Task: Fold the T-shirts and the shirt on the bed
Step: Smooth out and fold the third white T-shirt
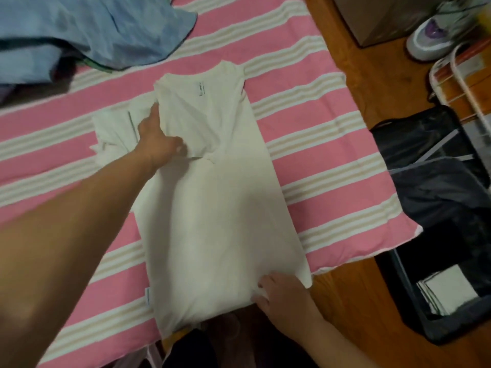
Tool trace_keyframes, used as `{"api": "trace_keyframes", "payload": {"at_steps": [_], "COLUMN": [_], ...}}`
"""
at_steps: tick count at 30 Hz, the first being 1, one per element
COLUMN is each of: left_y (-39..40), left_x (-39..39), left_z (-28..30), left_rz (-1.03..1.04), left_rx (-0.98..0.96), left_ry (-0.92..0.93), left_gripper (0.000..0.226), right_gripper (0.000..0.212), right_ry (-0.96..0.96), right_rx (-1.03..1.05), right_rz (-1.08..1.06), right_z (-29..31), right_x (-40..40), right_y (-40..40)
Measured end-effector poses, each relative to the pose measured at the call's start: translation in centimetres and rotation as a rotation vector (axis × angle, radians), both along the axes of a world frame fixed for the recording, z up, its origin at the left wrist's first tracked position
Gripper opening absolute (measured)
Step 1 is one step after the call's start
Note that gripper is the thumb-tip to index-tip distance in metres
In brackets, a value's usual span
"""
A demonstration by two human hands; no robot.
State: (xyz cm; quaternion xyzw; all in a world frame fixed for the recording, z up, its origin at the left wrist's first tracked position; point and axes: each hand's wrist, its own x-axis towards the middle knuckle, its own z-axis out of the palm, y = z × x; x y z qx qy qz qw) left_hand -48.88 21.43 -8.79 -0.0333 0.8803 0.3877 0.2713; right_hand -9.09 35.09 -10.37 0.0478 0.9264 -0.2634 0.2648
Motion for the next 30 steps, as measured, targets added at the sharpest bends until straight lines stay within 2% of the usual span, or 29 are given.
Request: {"api": "trace_keyframes", "payload": {"at_steps": [1,2,4,6,7,10,13,15,18,20,22,25,27,29,30], "left_y": [-0.6,-1.3,-2.6,-3.4,-3.6,-4.9,-8.9,-11.1,-11.9,-12.3,-12.6,-13.5,-14.6,-15.5,-15.4], "left_x": [2.5,5.8,13.4,21.2,24.5,30.4,32.2,32.9,34.0,35.3,37.1,39.1,39.1,36.0,33.4], "left_z": [-0.9,-1.7,-3.3,-4.2,-4.5,-3.8,-4.4,-5.0,-4.3,-3.9,-3.6,-3.4,-3.5,-3.9,-3.7], "left_rz": [0.065,0.119,0.127,0.123,0.173,0.431,0.573,0.487,0.387,0.359,0.34,0.256,-0.011,-0.207,-0.186], "left_rx": [-0.136,-0.214,-0.17,-0.147,-0.17,-0.432,-0.554,-0.537,-0.323,-0.251,-0.252,-0.341,-0.428,-0.464,-0.46], "left_ry": [-0.018,-0.042,-0.143,-0.272,-0.302,-0.224,-0.265,-0.362,-0.497,-0.535,-0.593,-0.73,-0.804,-0.783,-0.716], "left_gripper": [0.084,0.067,0.036,0.025,0.025,0.06,0.065,0.058,0.034,0.029,0.034,0.049,0.046,0.036,0.027], "right_gripper": [0.017,0.014,0.013,0.023,0.029,0.024,0.02,0.017,0.013,0.012,0.011,0.015,0.019,0.024,0.028], "right_ry": [0.018,-0.07,-0.073,-0.078,-0.112,-0.282,-0.372,-0.363,-0.382,-0.357,-0.381,-0.549,-0.606,-0.486,-0.397], "right_rx": [0.026,0.013,0.117,0.189,0.153,0.036,-0.001,-0.081,-0.16,-0.155,-0.103,0.008,0.106,0.189,0.21], "right_rz": [0.009,-0.144,-0.47,-0.65,-0.719,-0.715,-0.663,-0.699,-0.721,-0.731,-0.728,-0.65,-0.566,-0.508,-0.477], "right_z": [-0.2,-0.1,-0.7,-1.6,-2.0,-3.8,-5.0,-3.9,-1.7,-0.6,0.0,0.7,0.8,1.1,1.5], "right_x": [0.0,-0.2,-0.4,-0.4,-0.5,-0.6,0.0,0.2,1.4,2.1,2.9,4.1,3.3,-0.2,-2.8], "right_y": [0.4,1.2,3.2,5.4,6.3,7.9,8.5,8.9,9.7,10.3,10.9,11.2,10.8,10.1,9.5]}}
